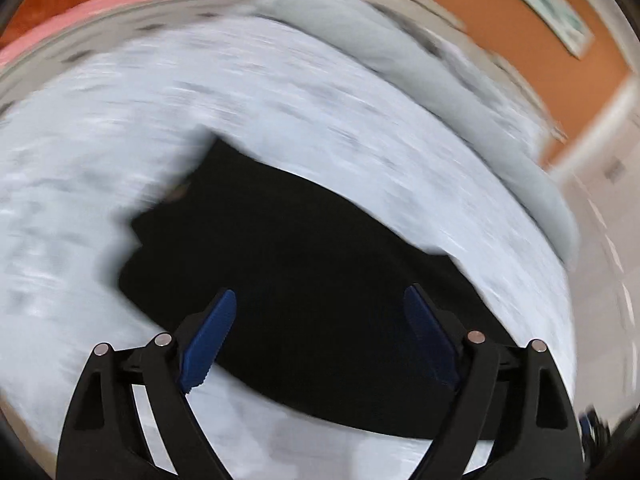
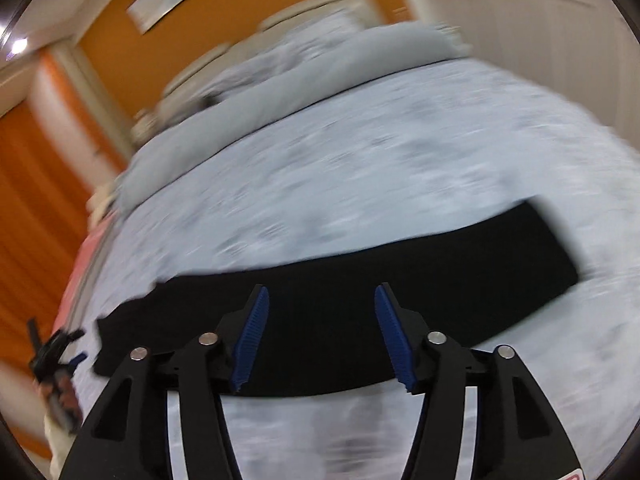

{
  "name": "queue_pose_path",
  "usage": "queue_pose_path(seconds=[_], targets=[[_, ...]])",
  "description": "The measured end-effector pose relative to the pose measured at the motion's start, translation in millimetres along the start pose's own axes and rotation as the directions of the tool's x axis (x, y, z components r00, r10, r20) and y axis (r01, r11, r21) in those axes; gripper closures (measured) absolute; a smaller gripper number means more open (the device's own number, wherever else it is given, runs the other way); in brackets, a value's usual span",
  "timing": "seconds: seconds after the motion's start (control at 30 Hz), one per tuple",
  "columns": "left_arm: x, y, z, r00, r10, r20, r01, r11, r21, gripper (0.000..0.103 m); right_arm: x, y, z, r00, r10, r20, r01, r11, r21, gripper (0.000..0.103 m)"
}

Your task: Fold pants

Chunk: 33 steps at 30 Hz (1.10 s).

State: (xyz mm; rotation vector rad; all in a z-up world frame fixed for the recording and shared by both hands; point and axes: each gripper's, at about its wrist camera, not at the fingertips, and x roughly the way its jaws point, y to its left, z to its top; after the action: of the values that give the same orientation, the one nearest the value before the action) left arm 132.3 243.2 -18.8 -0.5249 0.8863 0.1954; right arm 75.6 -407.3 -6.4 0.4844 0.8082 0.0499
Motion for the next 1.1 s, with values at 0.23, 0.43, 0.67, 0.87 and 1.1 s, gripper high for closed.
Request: queue_pose_path(seconds=[0.23,0.43,0.67,0.87,1.1], targets=[[10.0,105.5,12.2,0.985,0.022,-0.171,-0.044,0.99,-0.13,0.016,60.1,111.0,-44.1,0.997,0.044,-0.065,-0.056,0.979,-0.197,0.048],[67.0,111.6,-4.5,0.925,-0.08,-0.372,0.029,0.99,-0.139,0.033,91.3,126.5,-45.4,0.997,0.019,-0.074,-0.033,0.98,-0.194,0.048],[10.9,45.5,49.8,0.985,-0.167,0.033,0.166,0.986,0.031,0.095,105.2,130.0,-34.4,1.0,0.013,-0.013,-0.015,0.986,-0.164,0.048],[71.9,66.3,27.4,0.99,-0.007,-0.143,0.003,1.0,-0.026,0.094,154.9,156.1,-14.0,0.988,0.038,-0.147,-0.073,0.968,-0.241,0.035],[72.5,77.4,30.0,0.989,-0.051,-0.138,0.05,0.999,-0.016,0.091,262.0,264.5,6.5,0.926,0.099,-0.365,-0.256,0.875,-0.41,0.035]])
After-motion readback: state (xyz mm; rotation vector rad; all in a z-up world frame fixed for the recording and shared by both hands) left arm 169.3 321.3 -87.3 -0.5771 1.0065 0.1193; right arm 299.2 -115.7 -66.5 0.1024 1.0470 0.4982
